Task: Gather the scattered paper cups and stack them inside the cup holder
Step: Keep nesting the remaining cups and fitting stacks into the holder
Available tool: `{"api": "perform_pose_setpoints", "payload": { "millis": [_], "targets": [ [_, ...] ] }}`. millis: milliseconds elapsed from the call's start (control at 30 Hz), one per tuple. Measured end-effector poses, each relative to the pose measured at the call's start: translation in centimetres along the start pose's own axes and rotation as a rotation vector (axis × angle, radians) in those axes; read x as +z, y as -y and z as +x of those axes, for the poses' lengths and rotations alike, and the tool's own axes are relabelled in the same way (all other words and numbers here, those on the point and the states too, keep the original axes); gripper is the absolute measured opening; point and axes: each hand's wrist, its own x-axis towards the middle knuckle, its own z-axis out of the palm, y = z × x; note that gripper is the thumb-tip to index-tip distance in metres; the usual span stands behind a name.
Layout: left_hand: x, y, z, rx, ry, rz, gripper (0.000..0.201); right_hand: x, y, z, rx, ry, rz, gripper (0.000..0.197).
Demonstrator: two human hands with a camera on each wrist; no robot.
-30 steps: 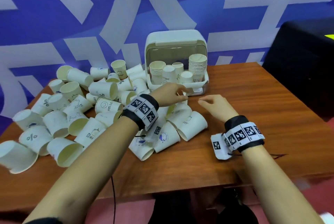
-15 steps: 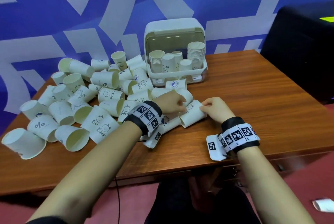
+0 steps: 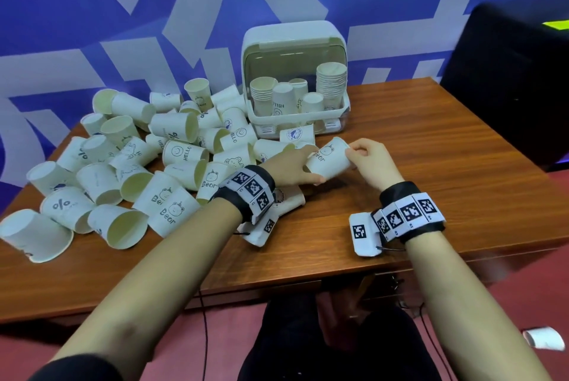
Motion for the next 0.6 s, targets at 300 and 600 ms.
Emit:
{"api": "perform_pose_setpoints", "payload": {
  "millis": [300, 600],
  "targets": [
    [-4.1, 0.5, 0.9, 0.064, -0.327, -0.183, 0.062, -0.8, 3.8, 2.8, -0.175, -0.004, -0.075, 0.044],
    [-7.5, 0.5, 4.0, 0.034, -0.626, -0.243, 0.059, -1.2, 7.2, 7.3, -0.239, 0.069, -0.198, 0.044]
  ]
}}
